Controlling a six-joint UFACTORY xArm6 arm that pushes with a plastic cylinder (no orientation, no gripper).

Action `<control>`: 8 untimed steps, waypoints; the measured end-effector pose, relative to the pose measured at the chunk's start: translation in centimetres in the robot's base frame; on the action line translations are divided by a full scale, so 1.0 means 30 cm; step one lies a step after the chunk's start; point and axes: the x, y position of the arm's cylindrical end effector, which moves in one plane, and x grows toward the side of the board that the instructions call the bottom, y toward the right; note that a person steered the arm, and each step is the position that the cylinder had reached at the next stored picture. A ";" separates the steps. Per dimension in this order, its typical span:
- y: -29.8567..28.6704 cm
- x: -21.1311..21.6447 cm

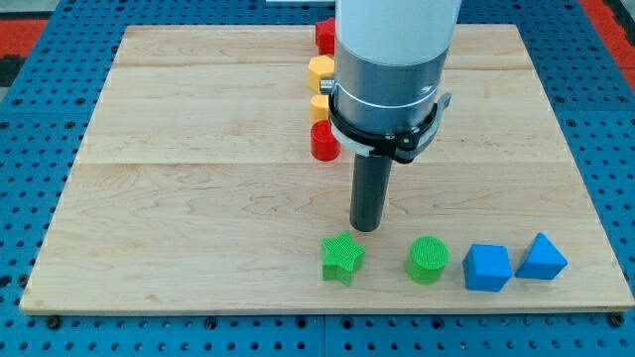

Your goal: Push the blue cube and the blue triangle left a bit

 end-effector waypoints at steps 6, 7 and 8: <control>0.848 -0.017; 0.852 0.167; 0.565 0.188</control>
